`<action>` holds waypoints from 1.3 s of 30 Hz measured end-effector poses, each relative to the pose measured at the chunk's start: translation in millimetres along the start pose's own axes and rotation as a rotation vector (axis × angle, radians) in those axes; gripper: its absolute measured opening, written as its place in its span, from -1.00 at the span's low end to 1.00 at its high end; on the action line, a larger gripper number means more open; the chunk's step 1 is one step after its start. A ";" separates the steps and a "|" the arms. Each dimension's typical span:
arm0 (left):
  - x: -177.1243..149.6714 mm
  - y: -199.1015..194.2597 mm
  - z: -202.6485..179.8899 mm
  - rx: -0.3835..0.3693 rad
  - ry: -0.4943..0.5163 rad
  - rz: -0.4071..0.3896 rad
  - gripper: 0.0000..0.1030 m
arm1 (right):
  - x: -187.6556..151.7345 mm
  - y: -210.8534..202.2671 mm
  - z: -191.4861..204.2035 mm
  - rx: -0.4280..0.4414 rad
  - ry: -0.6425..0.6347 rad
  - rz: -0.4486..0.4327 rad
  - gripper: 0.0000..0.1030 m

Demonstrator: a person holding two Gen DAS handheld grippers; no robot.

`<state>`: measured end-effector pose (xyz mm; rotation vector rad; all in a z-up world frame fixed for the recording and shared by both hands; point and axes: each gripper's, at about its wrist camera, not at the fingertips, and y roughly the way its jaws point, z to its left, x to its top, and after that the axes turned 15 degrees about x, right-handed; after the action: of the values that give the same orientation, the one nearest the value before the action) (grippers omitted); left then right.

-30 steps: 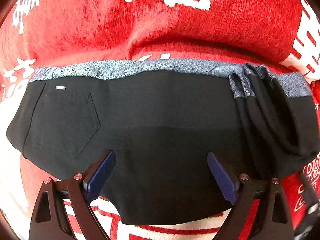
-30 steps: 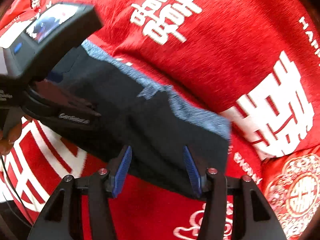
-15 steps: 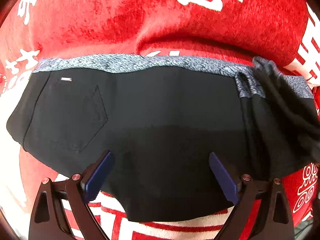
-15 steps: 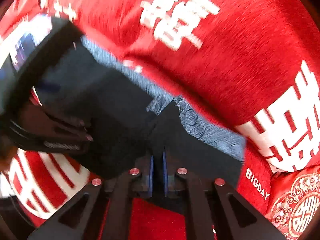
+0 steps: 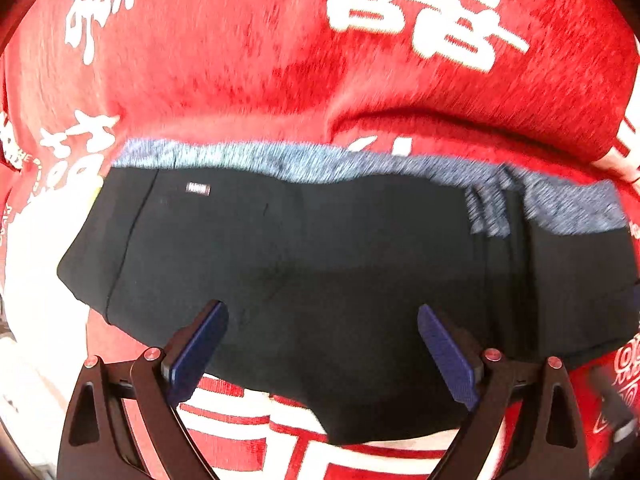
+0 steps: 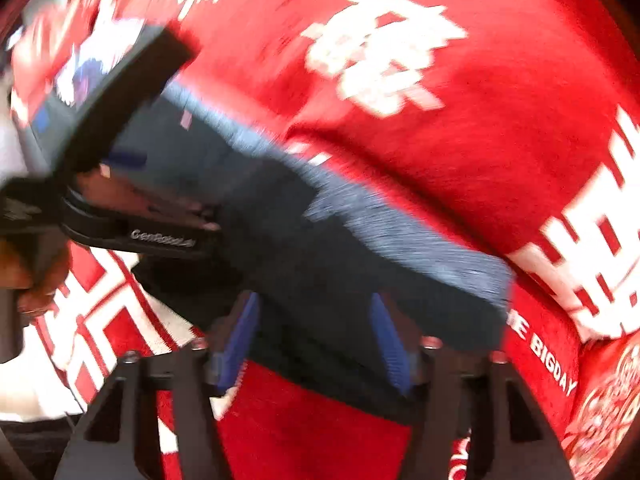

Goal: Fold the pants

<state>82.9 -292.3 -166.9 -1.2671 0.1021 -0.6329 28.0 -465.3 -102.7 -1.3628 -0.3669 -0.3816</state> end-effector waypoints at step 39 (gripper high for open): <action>1.8 -3.1 -64.3 -0.011 0.086 0.036 1.00 | -44.1 -12.1 -148.6 0.291 0.623 -0.029 -0.21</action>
<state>56.9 -348.7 -184.1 -1.2463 0.1994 -0.6564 -11.7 -611.4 -137.9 -0.8967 0.0764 -0.7204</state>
